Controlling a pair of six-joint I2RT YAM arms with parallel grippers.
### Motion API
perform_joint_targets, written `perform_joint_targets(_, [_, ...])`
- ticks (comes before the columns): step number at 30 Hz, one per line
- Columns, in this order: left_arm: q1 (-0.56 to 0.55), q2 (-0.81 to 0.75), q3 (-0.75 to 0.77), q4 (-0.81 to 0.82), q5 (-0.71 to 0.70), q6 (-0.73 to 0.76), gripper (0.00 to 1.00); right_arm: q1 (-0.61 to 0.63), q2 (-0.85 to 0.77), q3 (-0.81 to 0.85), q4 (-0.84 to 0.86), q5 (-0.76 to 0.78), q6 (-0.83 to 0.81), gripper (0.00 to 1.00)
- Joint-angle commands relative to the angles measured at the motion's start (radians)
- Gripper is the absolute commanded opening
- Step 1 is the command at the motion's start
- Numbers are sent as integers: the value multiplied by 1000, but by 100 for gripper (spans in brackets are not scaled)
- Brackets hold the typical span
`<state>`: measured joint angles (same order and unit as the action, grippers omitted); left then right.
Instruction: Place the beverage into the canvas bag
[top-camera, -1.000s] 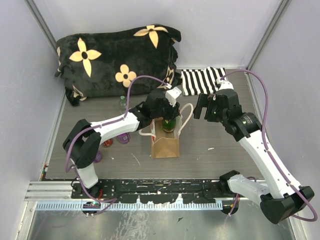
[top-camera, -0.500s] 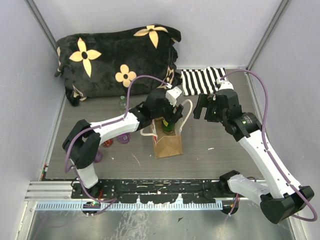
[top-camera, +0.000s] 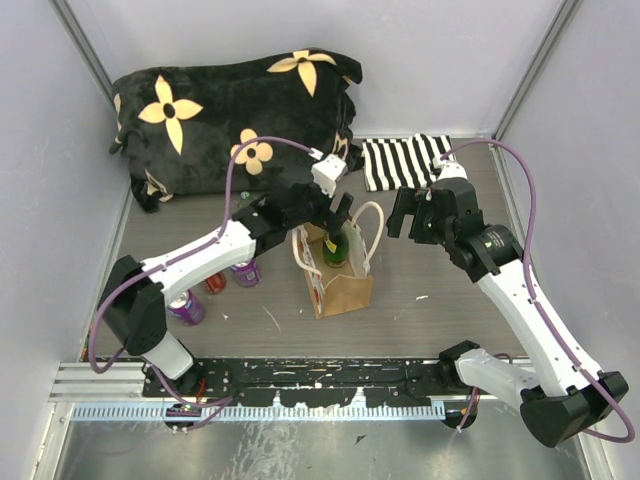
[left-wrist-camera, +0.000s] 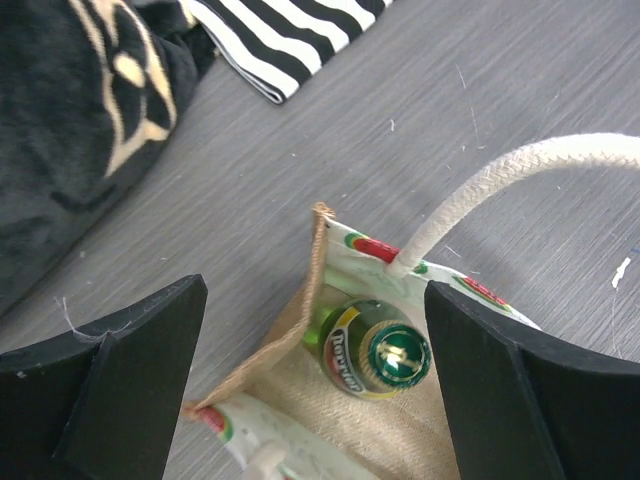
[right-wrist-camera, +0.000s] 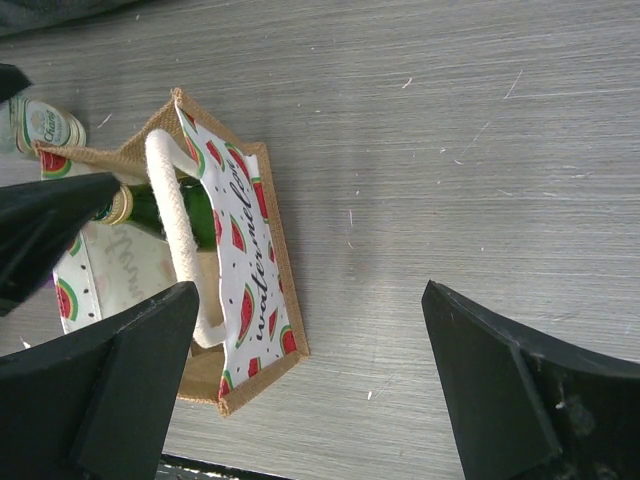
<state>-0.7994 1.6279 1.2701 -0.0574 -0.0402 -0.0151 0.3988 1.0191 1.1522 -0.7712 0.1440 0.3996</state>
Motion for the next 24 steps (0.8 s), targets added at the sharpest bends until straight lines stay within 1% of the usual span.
perform_joint_targets(1, [16,-77,26,-58,-32,7,98,-1,2,22,62,-11,13,100])
perform_joint_targets(4, [56,-111,21,-98,-24,-29,97,-2,-1,40,84,-12,2,100])
perform_joint_targets(7, [153,-145,25,-150,30,-88,95,-2,0,93,116,30,-67,96])
perform_joint_targets(9, [207,-169,30,-188,55,-90,94,-3,31,178,125,38,-114,94])
perform_joint_targets(12, [250,-213,23,-246,81,-76,94,1,125,308,122,-20,-150,87])
perform_joint_targets(14, [261,-243,2,-272,72,-62,94,17,195,365,123,-49,-161,85])
perform_joint_targets(17, [304,-260,-33,-273,26,-64,94,45,252,398,154,-53,-174,86])
perform_joint_targets(21, [381,-225,-27,-292,-10,-81,96,72,307,408,179,-85,-151,86])
perform_joint_targets(24, [428,-199,-12,-302,-19,-83,96,148,357,445,160,-40,-165,85])
